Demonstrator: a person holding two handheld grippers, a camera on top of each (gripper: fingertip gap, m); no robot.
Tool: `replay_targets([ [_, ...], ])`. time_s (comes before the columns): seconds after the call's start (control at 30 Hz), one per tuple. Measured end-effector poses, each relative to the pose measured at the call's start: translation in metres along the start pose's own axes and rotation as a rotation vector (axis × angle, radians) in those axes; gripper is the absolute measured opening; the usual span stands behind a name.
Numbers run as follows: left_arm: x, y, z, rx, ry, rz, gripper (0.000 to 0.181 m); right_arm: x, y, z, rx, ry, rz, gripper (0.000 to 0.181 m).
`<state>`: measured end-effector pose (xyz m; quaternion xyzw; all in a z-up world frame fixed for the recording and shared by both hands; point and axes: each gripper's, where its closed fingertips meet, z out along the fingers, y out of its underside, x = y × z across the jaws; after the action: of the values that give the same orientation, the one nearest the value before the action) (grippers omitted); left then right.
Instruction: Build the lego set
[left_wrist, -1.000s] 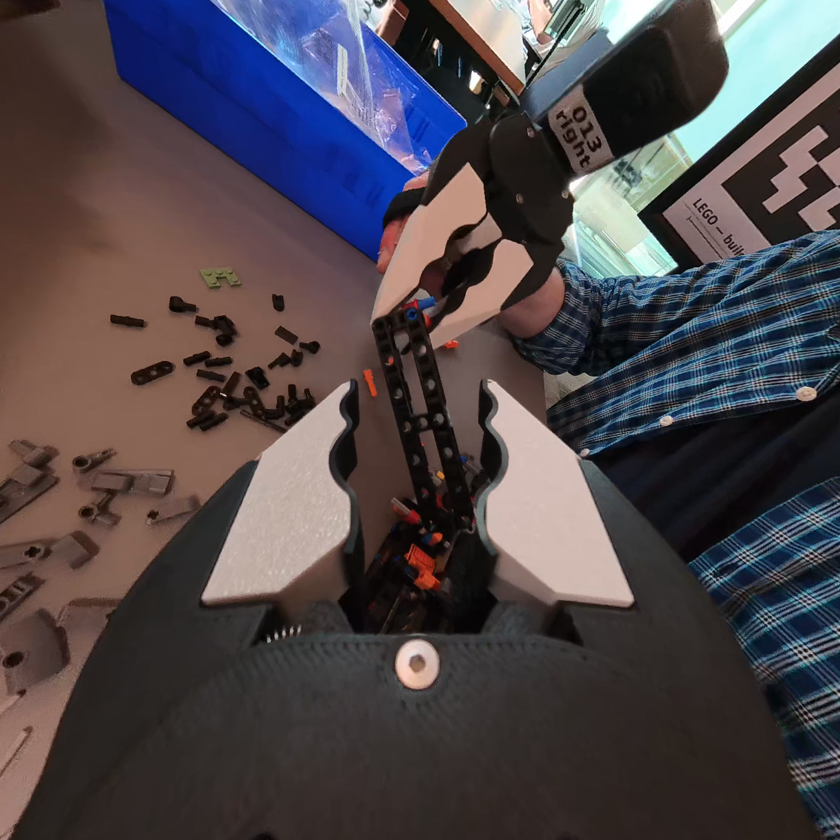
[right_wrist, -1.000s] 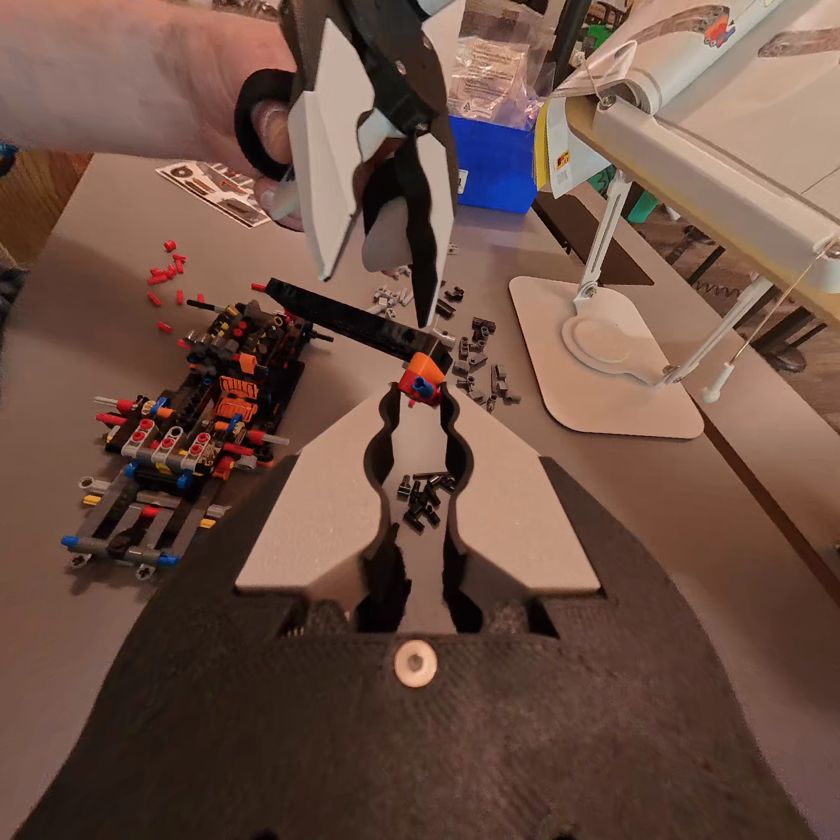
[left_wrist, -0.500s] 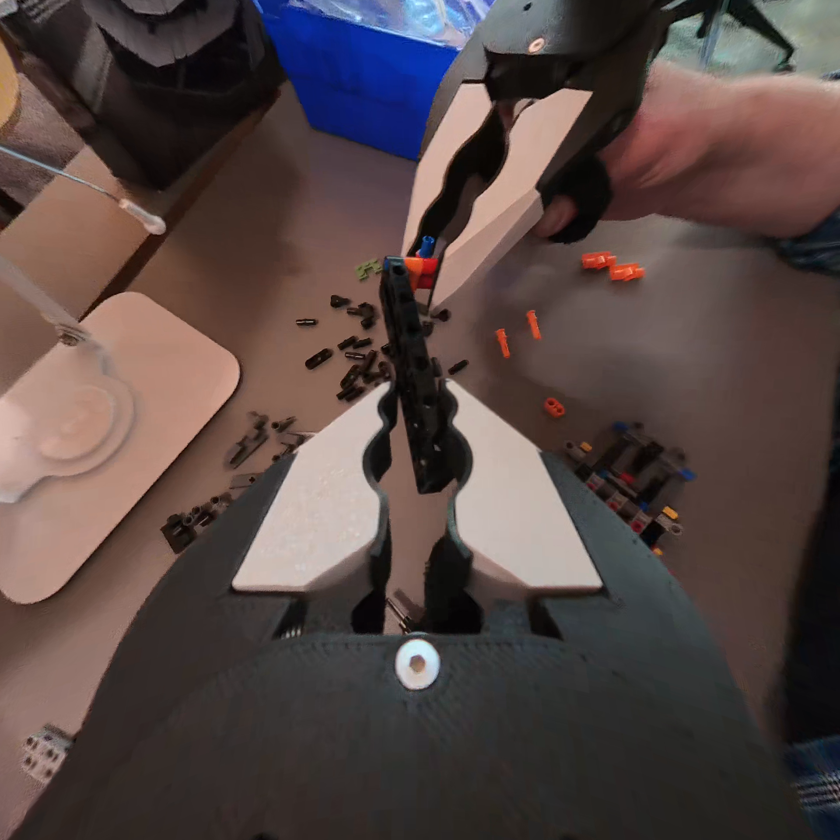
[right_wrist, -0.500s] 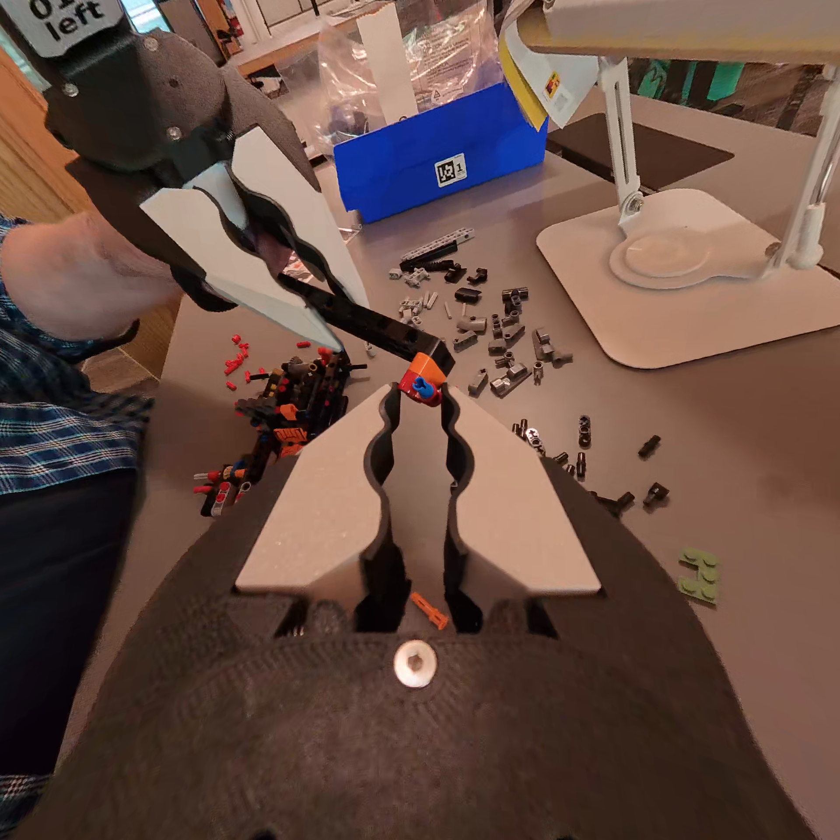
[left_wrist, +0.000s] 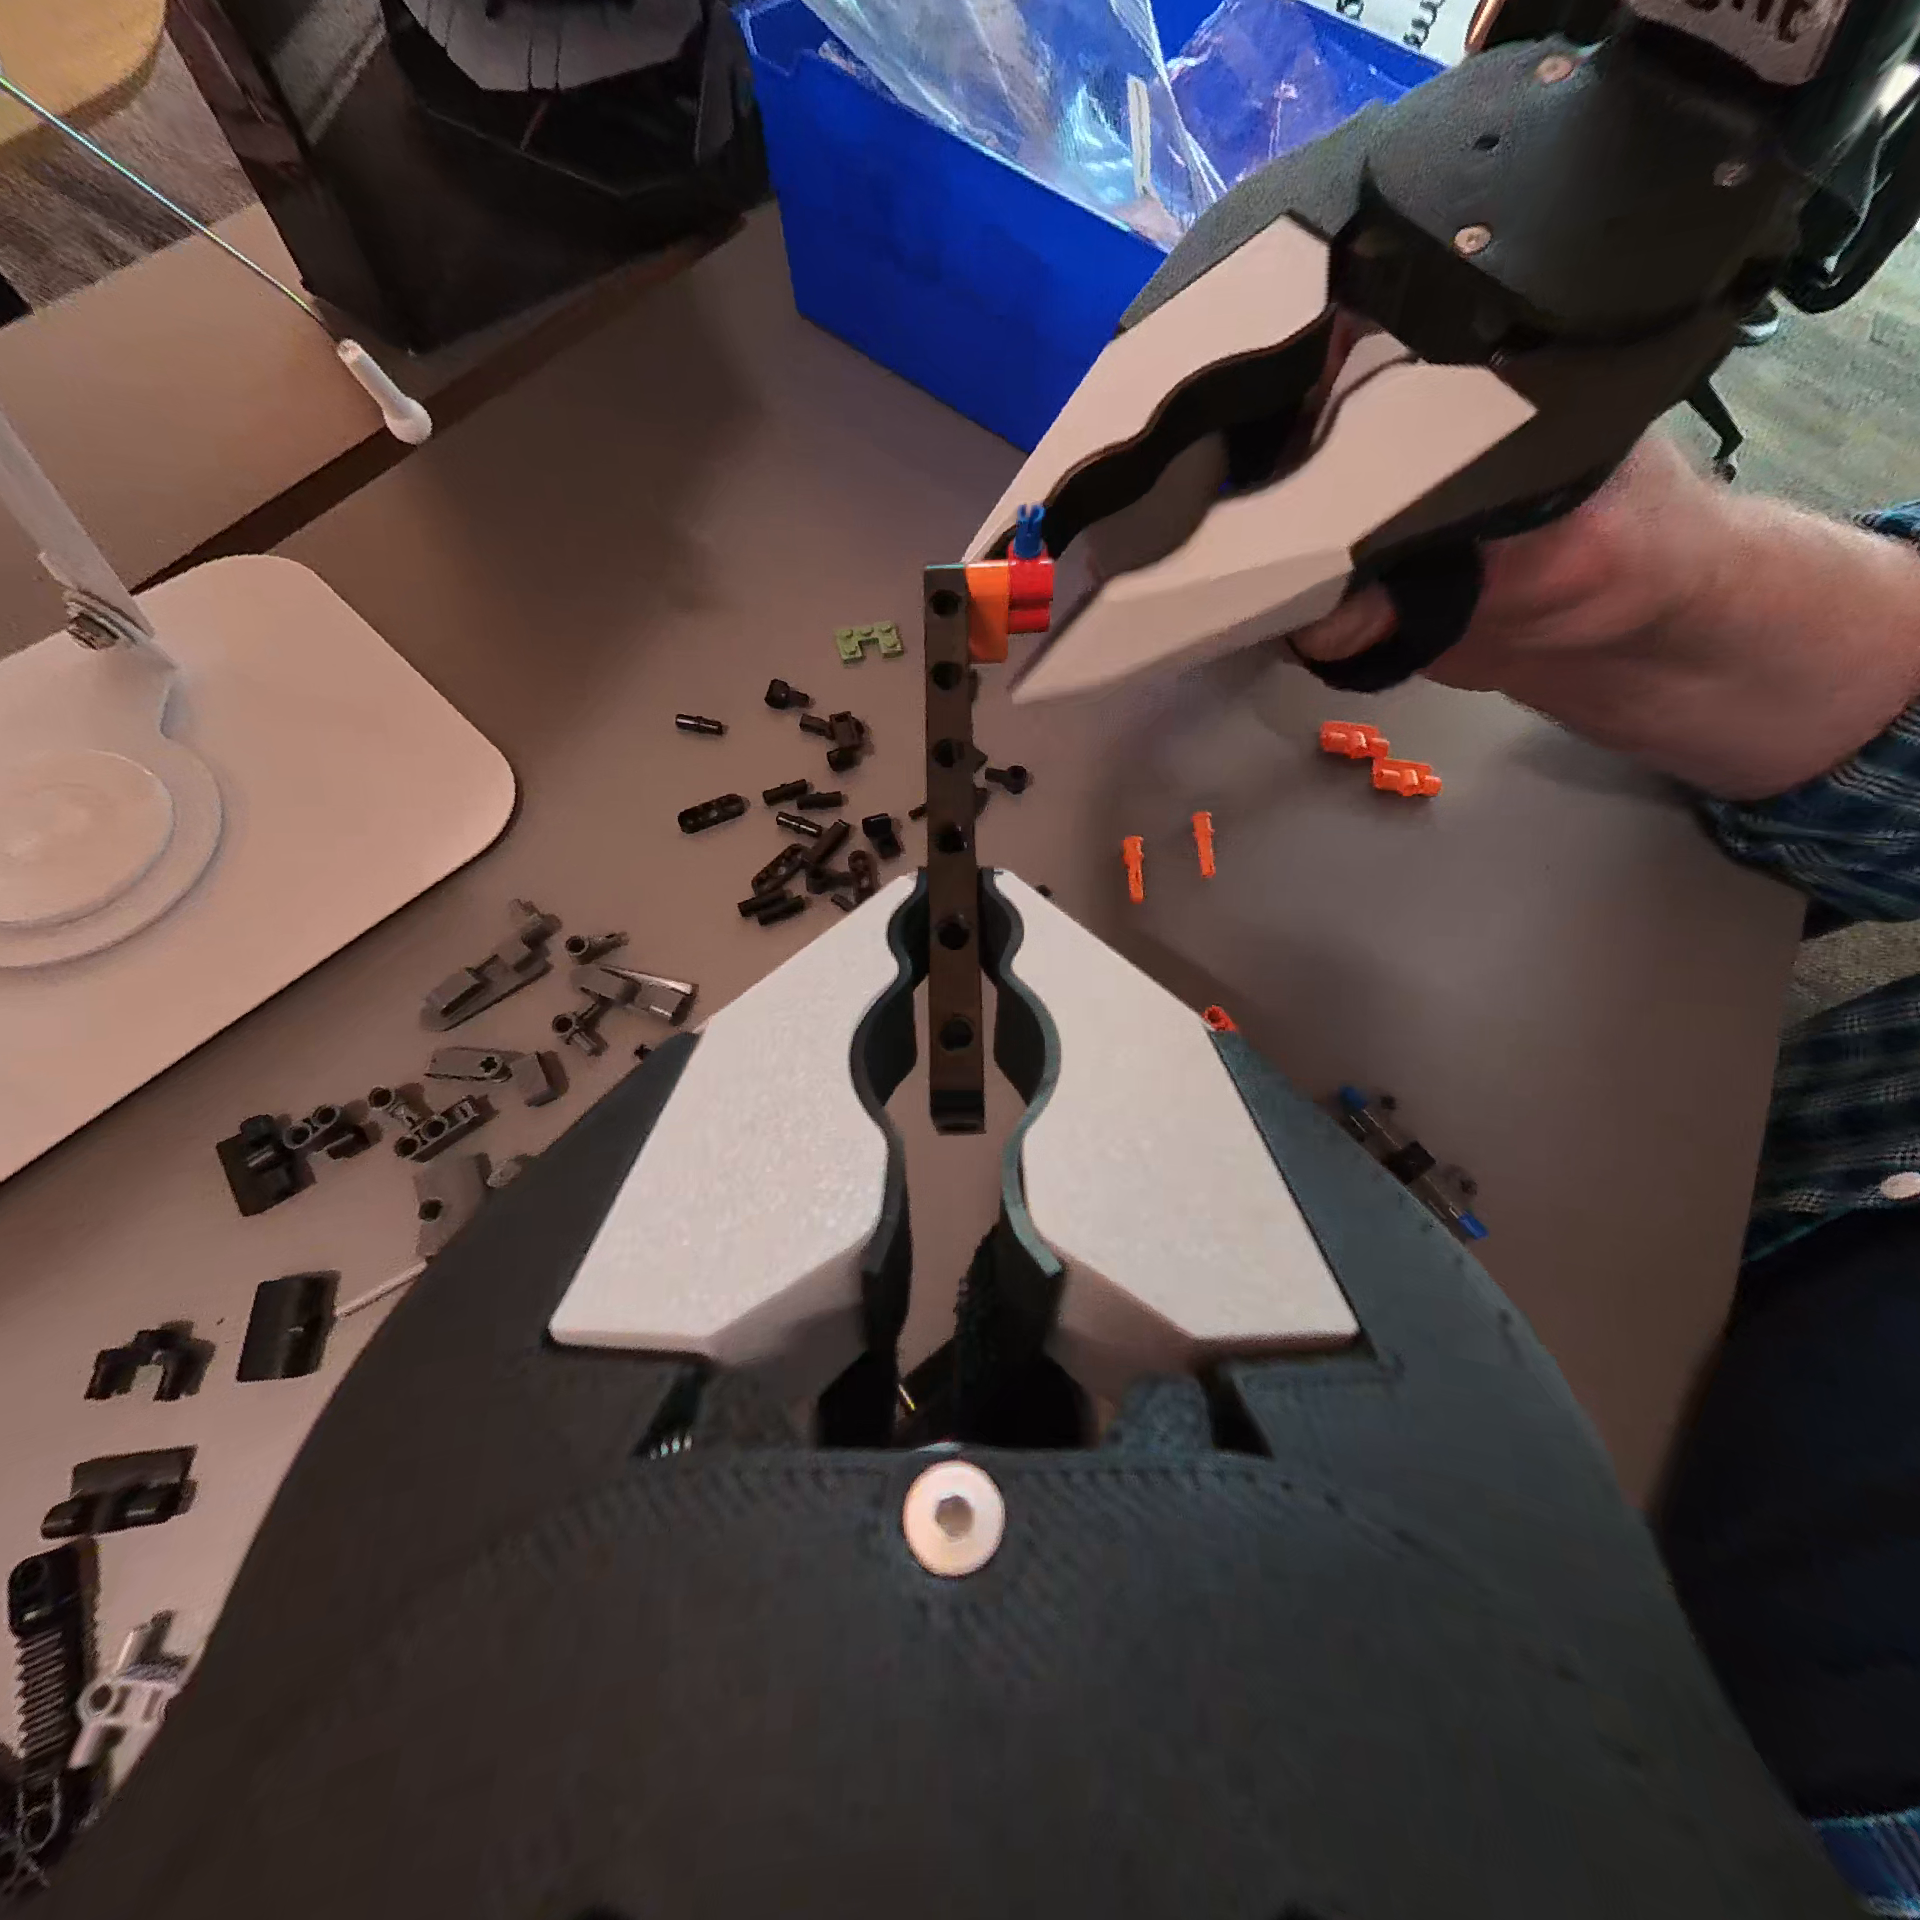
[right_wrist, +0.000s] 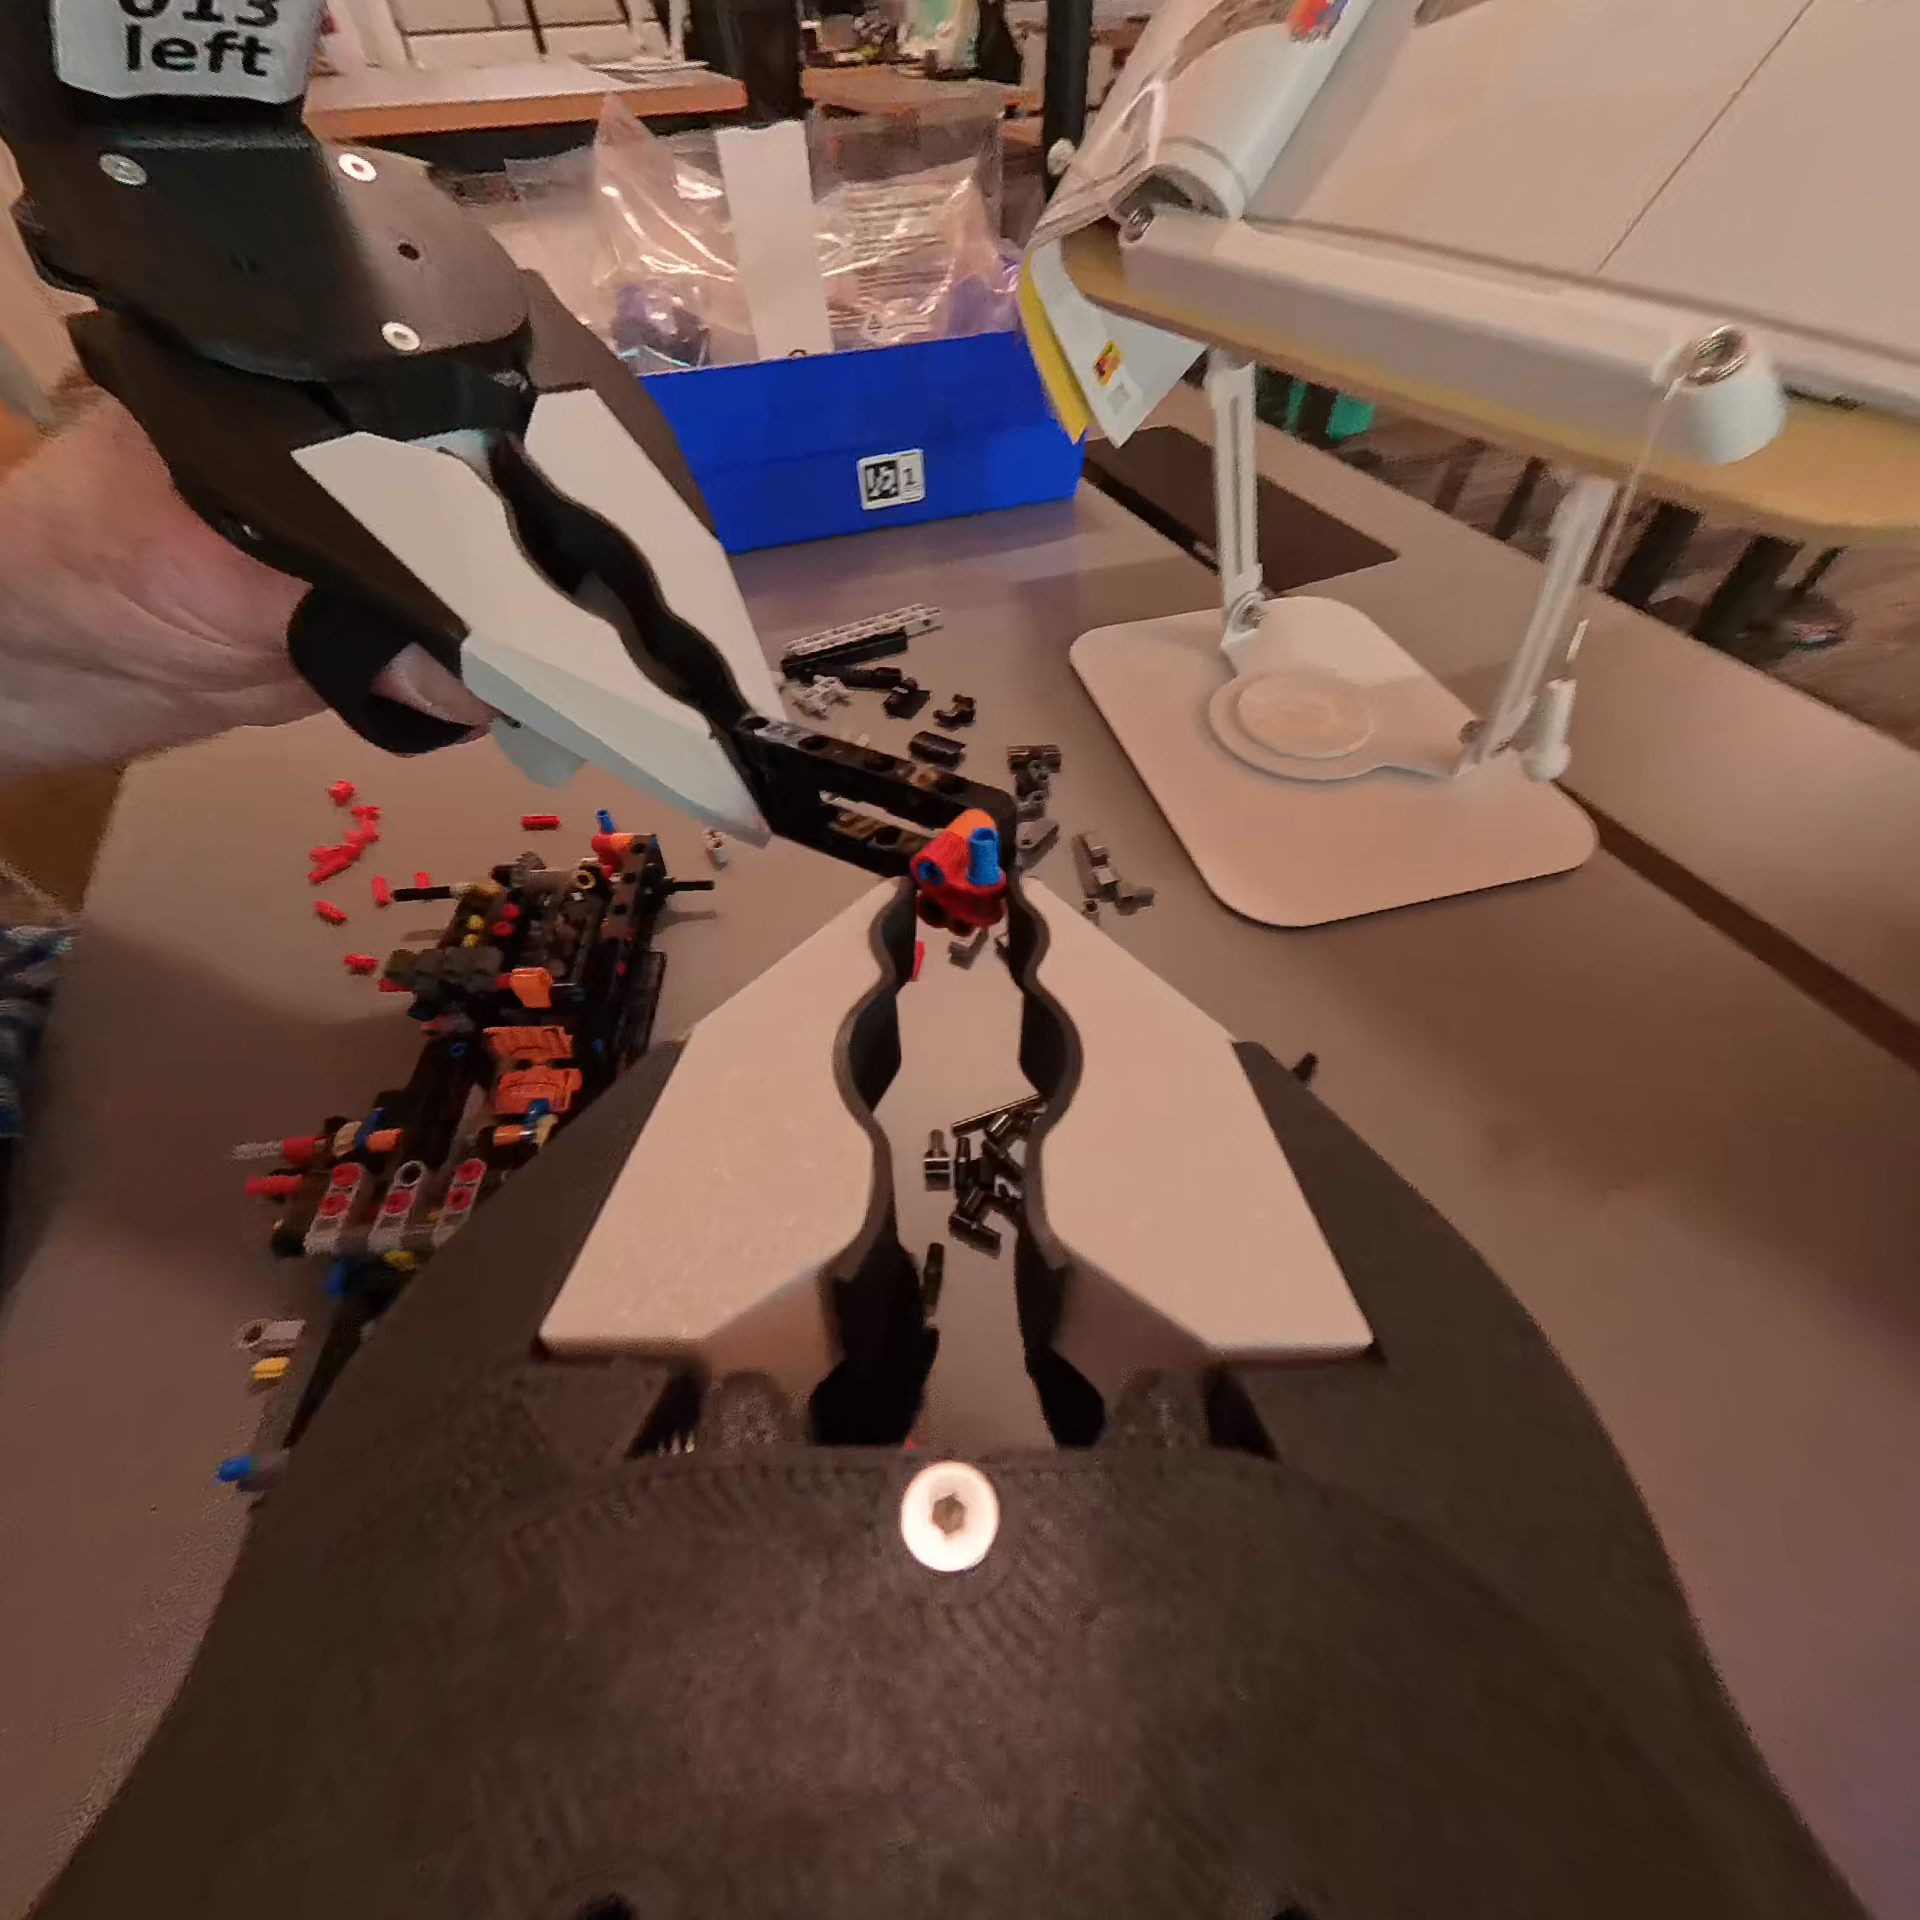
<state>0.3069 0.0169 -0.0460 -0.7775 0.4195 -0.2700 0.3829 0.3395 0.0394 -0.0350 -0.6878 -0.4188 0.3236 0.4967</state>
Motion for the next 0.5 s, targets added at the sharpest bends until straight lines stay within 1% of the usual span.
replay_targets([
  [0.13,0.0036,0.0011,0.0014,0.004,0.001,0.006,0.008,0.0009,-0.0009,-0.0009,0.016,-0.002,0.021,0.013],
  [0.3,0.0041,-0.003,0.0004,0.041,0.0,-0.001,0.009,0.0027,-0.0016,-0.0022,0.03,-0.017,0.059,0.013],
  [0.4,-0.0003,-0.005,-0.0031,0.066,-0.031,0.006,0.027,0.0056,-0.0016,-0.0038,0.04,-0.027,0.097,0.013],
  [0.5,-0.0024,-0.0025,-0.0066,0.065,-0.061,0.035,0.034,0.0072,-0.0019,-0.0052,0.046,-0.037,0.128,0.013],
])
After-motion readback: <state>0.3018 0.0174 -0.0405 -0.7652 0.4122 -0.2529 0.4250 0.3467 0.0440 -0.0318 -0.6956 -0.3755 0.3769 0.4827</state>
